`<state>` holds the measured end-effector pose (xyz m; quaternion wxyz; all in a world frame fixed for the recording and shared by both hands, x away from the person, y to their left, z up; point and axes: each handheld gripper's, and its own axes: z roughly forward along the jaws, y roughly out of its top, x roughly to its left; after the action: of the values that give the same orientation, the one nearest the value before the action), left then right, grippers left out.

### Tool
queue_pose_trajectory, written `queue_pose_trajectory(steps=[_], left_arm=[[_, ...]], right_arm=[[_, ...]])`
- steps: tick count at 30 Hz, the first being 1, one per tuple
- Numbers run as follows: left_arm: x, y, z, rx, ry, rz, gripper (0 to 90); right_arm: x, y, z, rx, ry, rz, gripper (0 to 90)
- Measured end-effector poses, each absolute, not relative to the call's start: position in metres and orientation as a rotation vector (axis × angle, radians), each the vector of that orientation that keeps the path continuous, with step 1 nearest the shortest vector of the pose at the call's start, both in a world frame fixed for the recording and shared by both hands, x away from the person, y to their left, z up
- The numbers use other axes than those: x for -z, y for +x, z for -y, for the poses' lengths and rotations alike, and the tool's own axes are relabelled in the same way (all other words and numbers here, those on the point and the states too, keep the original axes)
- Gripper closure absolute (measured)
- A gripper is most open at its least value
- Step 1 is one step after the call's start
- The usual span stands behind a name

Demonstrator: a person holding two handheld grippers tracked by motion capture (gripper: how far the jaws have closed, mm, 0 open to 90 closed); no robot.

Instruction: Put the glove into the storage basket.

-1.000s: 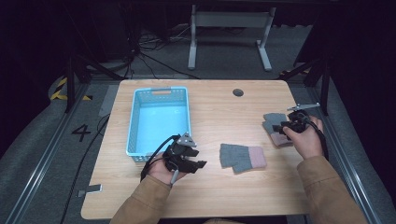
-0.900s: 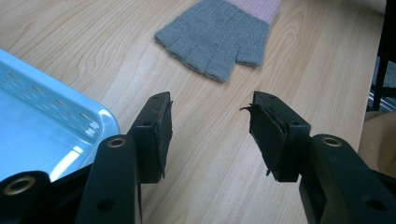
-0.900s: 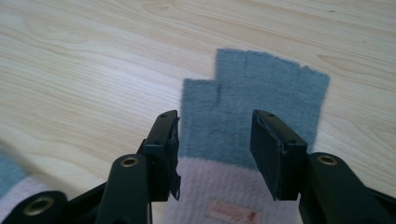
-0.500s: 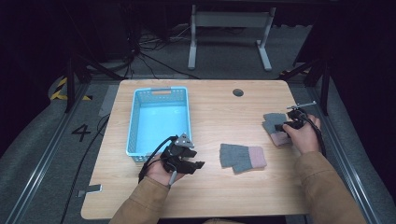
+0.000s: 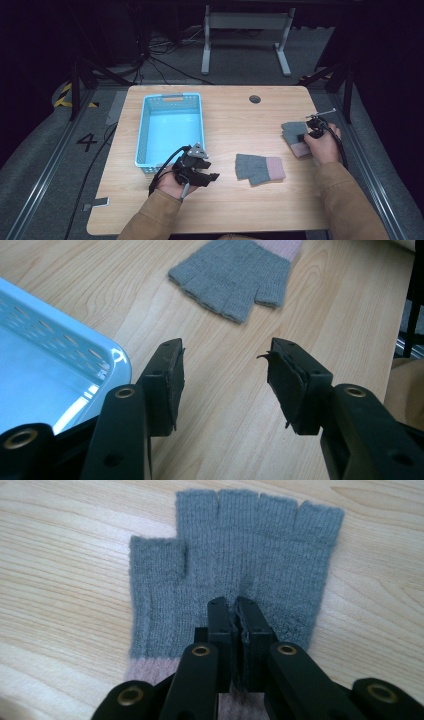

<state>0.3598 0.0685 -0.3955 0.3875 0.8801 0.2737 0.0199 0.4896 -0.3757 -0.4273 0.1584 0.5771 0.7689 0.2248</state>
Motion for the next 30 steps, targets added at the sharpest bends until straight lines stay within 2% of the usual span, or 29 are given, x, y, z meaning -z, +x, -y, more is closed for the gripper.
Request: queue_pose_trajectory(steps=[20, 30], left_arm=[[0.394, 0.360, -0.064, -0.048, 2.242, -0.682, 49.2], [0.393, 0.361, -0.062, -0.043, 2.243, -0.676, 49.3]], right_arm=[[0.387, 0.463, 0.370, -0.785, 1.541, -2.217, 87.2], [0.367, 0.440, 0.353, -0.843, 1.392, -2.334, 87.0]])
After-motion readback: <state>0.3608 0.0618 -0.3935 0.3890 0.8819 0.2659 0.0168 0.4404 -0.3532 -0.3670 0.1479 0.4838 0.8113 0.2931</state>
